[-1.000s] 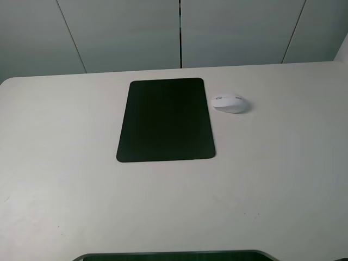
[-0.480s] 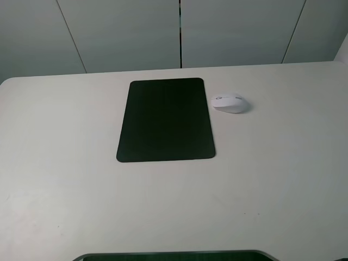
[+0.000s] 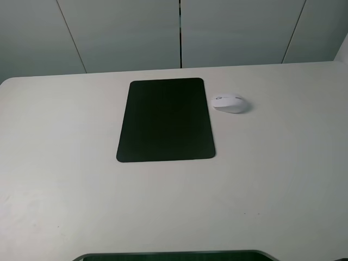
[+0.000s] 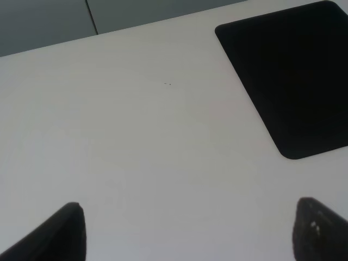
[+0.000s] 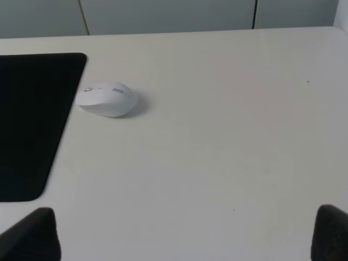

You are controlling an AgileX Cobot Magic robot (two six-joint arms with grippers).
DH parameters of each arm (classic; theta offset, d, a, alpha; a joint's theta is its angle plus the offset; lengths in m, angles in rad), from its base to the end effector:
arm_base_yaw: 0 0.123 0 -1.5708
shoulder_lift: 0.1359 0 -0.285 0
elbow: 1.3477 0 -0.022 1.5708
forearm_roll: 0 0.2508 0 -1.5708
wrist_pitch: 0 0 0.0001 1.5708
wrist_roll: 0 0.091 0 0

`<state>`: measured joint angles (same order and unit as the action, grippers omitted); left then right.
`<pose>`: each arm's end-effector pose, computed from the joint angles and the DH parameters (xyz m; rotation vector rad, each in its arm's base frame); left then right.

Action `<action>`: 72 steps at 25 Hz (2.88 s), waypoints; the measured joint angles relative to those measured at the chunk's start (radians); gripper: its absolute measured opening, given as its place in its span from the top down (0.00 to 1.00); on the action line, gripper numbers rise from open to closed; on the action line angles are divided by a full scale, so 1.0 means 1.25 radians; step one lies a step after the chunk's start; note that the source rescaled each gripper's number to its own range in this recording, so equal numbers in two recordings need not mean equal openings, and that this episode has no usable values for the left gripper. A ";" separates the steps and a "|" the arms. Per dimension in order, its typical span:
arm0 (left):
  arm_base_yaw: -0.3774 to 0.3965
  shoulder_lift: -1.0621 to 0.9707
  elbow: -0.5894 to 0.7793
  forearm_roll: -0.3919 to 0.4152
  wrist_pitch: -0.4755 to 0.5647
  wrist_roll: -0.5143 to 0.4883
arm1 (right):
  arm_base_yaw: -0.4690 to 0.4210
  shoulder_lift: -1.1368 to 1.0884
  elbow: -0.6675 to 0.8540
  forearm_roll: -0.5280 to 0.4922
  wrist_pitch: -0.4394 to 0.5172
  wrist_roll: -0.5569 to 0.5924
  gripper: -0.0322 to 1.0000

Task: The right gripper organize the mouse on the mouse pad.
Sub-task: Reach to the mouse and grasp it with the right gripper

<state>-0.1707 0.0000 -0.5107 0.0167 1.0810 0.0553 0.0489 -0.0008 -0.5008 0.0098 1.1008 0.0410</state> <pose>-0.0066 0.0025 0.2786 0.2306 2.0412 -0.0517 -0.0068 0.0005 0.2743 -0.0089 2.0834 0.0666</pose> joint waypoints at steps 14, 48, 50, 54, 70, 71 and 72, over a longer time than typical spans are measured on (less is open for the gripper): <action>0.000 0.000 0.000 0.000 0.000 0.000 | 0.000 0.419 -0.080 -0.012 -0.053 -0.071 0.00; 0.000 0.000 0.000 0.000 0.000 0.000 | 0.202 1.646 -0.813 0.071 -0.183 -0.926 0.00; 0.000 0.000 0.000 0.000 0.000 0.000 | 0.202 1.685 -0.852 0.085 -0.169 -0.945 0.00; 0.000 0.000 0.000 0.000 0.000 0.000 | 0.202 1.751 -0.910 0.099 -0.145 -0.976 0.00; 0.000 0.000 0.000 0.000 0.000 0.000 | 0.161 1.848 -0.960 0.096 -0.118 -0.990 0.00; 0.000 0.000 0.000 0.000 0.000 0.000 | 0.161 1.851 -0.960 0.094 -0.127 -0.988 0.00; 0.000 0.000 0.000 0.000 0.000 0.000 | 0.161 1.856 -0.960 0.090 -0.130 -0.988 0.00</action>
<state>-0.1707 0.0000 -0.5107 0.0167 1.0810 0.0553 0.2506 2.3196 -1.7005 0.1229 0.9378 -1.1942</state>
